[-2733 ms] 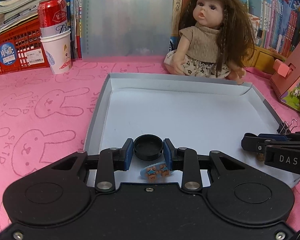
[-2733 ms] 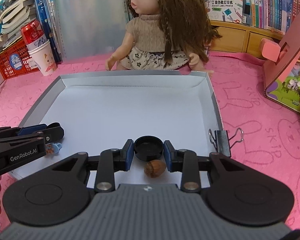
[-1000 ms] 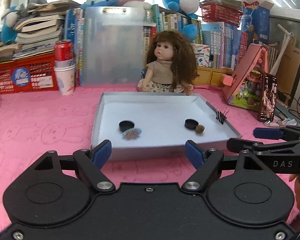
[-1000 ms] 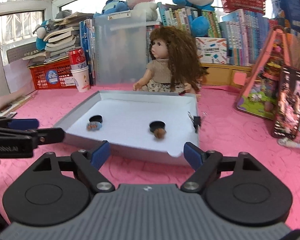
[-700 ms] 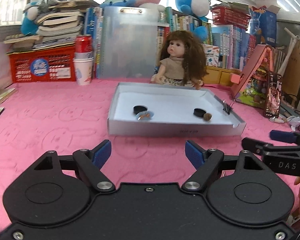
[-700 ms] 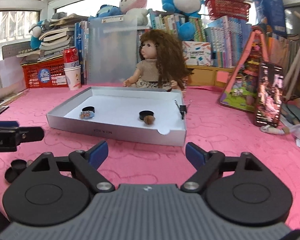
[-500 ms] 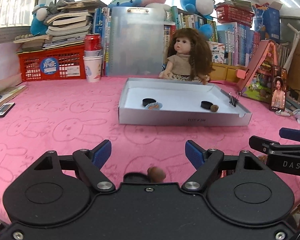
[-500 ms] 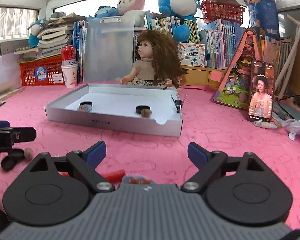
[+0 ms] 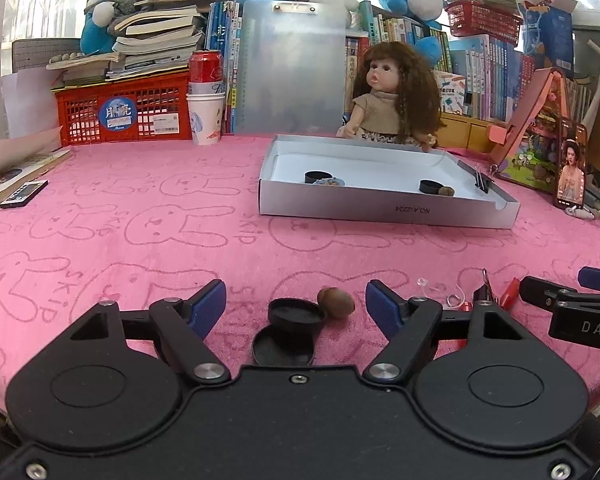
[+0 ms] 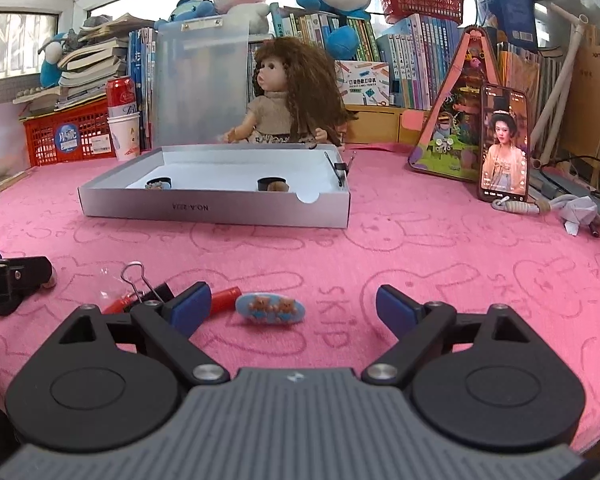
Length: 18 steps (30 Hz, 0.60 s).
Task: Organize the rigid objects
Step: 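Withdraw both open tools from the box back toward the table items, then move the left tool toward the stacked black lids while the right tool nears the blue oval clip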
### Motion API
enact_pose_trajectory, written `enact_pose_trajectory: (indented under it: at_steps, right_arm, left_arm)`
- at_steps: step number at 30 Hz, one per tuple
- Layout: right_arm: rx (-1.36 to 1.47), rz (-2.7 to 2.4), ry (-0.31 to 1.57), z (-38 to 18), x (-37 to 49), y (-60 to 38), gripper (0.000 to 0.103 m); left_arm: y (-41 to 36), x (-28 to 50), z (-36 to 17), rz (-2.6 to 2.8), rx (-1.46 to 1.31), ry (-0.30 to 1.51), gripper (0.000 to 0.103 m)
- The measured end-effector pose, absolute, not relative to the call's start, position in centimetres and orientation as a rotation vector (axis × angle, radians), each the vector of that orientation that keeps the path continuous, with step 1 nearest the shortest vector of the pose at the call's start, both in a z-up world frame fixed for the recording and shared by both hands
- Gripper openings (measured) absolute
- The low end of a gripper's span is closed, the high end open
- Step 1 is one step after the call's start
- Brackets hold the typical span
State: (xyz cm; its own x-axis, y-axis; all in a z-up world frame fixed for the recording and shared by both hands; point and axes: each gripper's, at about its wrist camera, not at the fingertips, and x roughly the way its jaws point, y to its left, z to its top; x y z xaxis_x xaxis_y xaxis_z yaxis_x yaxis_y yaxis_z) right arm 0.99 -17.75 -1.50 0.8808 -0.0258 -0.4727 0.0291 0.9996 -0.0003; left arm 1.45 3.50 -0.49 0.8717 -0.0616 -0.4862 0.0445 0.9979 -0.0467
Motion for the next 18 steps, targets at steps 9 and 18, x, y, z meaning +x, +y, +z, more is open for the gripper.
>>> enact_pose_trajectory:
  at_steps: [9,18]
  right_arm:
    - [-0.002,-0.026,0.49,-1.84,0.91,-17.32,0.094]
    - [0.003,-0.004,0.481,-1.8,0.81,-16.86,0.085]
  left_arm:
    - [3.34,1.3,-0.9,-0.048,-0.035,0.521,0.064]
    - [3.41,1.38,-0.87,-0.05,-0.033,0.521,0.057]
